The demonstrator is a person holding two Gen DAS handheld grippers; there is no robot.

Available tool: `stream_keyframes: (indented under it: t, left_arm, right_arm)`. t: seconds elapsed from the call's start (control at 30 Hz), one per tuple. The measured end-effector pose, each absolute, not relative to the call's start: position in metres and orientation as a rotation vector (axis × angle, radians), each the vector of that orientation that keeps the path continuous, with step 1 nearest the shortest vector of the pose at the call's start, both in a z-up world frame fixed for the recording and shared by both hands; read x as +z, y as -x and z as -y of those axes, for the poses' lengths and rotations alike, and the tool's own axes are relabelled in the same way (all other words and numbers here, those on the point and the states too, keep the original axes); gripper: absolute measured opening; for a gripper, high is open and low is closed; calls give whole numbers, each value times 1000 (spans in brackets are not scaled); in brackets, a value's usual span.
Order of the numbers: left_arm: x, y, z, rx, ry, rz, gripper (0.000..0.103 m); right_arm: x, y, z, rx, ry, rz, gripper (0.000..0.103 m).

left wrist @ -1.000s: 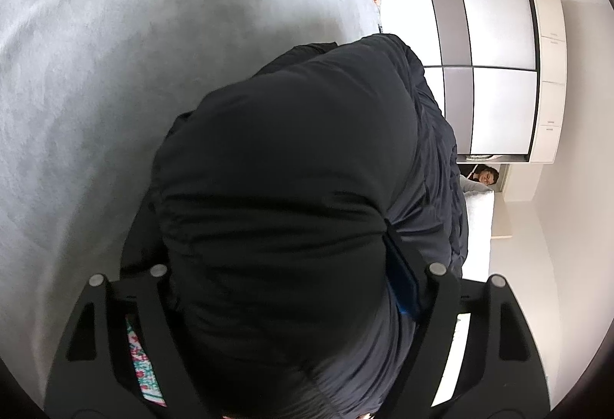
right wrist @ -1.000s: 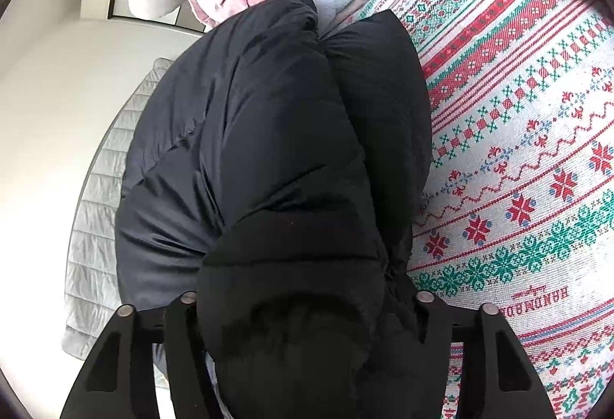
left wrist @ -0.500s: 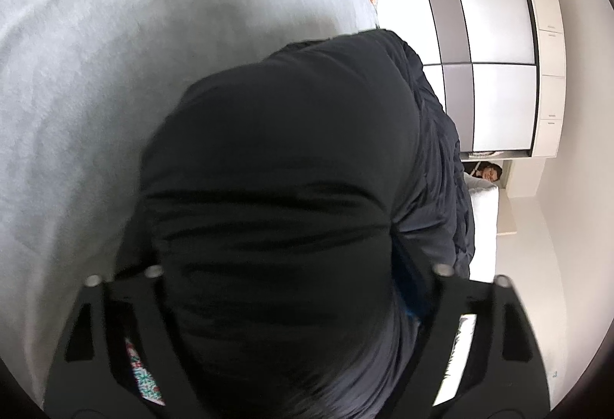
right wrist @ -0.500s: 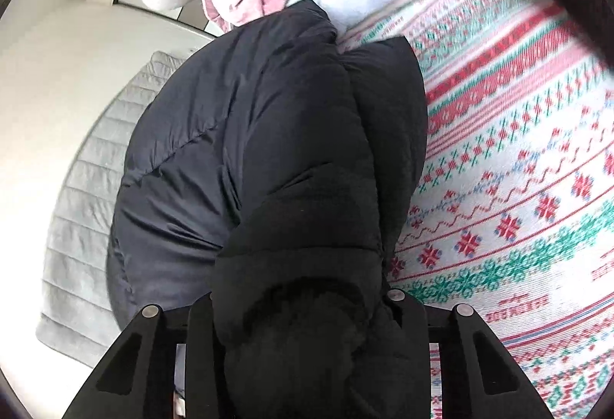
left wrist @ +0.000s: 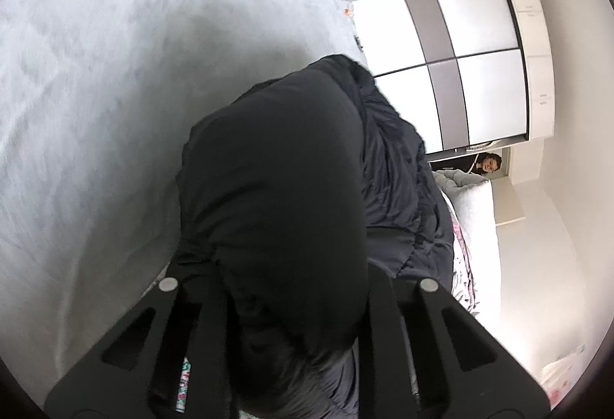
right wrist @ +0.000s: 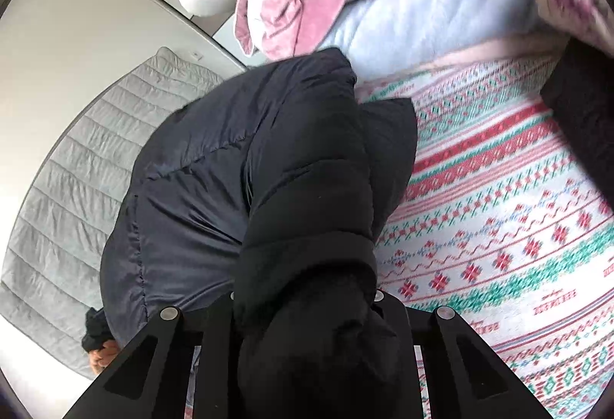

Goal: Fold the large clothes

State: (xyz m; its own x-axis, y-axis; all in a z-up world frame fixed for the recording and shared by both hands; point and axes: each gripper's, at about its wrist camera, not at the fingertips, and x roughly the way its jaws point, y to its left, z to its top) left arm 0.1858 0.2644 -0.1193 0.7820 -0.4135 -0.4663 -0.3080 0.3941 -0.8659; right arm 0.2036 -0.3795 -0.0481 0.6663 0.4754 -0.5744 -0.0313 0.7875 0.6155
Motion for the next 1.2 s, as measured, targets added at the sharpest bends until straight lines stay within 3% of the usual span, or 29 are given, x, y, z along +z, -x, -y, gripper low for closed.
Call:
stream_keyframes:
  t: [0.33,0.63,0.83,1.03,1.2]
  left_arm:
    - [-97,-179,-261,-93,1138,-629,14]
    - [-108,-183,-266,-107,1155,-676,15]
    - [-80,-173,-259,-73,1043,-606,14]
    - [-85,-172,-265,-83,1071,-625,14]
    - [-64,-168,-261,-66,977,-561,13]
  right_arm:
    - [-43,-200,376,276,-538,-753,18]
    - [-40,-197,390,276,-598,-736,17]
    - [-28,-189,377,261,-514,-720,16]
    - [-36,-190,388,285,-576,-730,16]
    - [-27,-194,364,242,-435,-706,15]
